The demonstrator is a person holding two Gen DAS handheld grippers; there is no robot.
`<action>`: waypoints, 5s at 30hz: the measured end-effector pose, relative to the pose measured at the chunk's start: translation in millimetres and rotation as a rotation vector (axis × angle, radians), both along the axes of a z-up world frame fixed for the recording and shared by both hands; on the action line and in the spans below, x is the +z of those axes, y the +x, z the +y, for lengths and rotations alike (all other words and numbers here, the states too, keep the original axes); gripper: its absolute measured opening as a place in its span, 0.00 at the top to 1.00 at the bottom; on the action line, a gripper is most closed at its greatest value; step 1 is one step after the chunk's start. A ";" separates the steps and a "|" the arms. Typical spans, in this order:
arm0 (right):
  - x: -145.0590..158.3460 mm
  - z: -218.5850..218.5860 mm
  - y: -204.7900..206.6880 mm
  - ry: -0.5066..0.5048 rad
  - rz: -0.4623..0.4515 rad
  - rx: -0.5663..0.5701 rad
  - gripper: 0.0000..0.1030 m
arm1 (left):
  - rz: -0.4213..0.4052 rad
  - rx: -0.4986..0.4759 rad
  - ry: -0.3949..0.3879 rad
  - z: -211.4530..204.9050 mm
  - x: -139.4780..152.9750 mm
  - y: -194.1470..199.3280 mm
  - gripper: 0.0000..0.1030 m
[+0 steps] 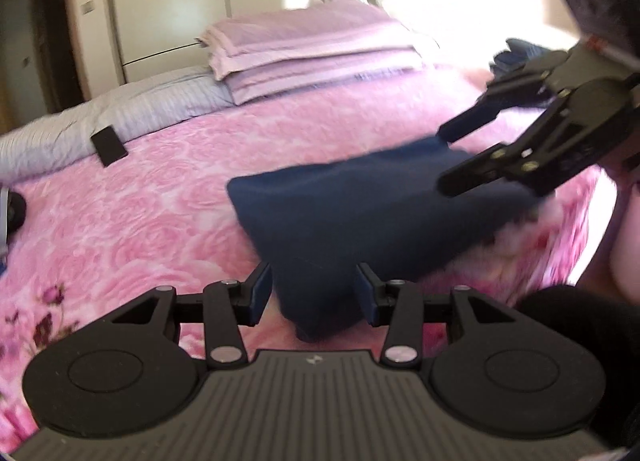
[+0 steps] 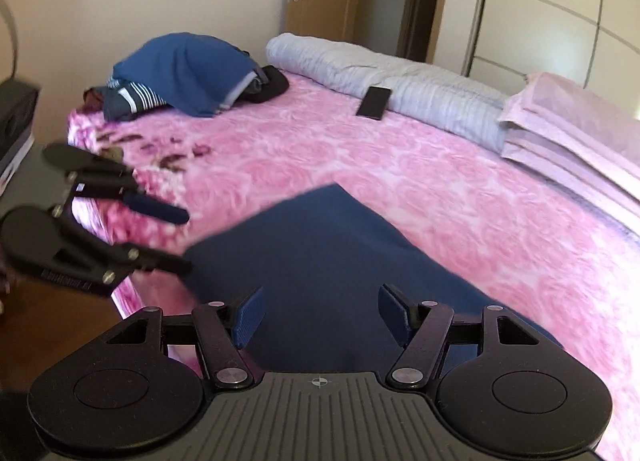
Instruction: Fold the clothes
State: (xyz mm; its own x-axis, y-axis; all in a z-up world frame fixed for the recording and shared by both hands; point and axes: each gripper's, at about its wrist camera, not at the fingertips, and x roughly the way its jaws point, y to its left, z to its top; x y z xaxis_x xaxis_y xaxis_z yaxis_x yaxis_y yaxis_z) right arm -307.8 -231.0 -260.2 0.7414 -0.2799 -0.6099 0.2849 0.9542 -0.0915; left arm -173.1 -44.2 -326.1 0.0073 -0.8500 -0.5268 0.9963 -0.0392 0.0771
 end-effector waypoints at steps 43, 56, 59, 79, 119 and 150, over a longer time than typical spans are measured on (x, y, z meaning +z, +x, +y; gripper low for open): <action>-20.9 -120.9 147.4 0.185 0.014 0.145 0.36 | 0.368 -0.034 -0.038 -44.1 -12.9 70.7 0.54; -34.4 -182.4 12.4 0.168 -0.012 -0.067 0.36 | 0.513 -0.010 0.161 -178.2 -16.0 135.0 0.57; -41.3 -189.4 -28.1 0.184 -0.036 -0.150 0.36 | 0.475 -0.024 0.213 -190.6 -26.5 127.7 0.73; -27.5 -192.6 25.9 0.138 -0.024 0.389 0.30 | 0.180 -0.550 -0.152 -130.2 25.1 73.8 0.94; -28.3 -198.6 82.3 0.274 -0.085 0.454 0.32 | 0.216 -0.491 -0.215 -148.3 13.5 101.5 0.94; -43.9 -219.1 95.4 0.492 -0.106 0.412 0.21 | 0.102 -0.402 -0.263 -137.6 -8.0 109.0 0.94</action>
State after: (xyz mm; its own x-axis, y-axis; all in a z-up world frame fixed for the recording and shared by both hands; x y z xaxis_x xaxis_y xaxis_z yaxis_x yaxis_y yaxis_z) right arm -212.4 -450.1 -304.1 0.7916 0.3336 -0.5120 -0.1300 0.9106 0.3923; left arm -64.0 -181.7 -334.1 -0.3886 -0.8794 -0.2752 0.9094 -0.4141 0.0392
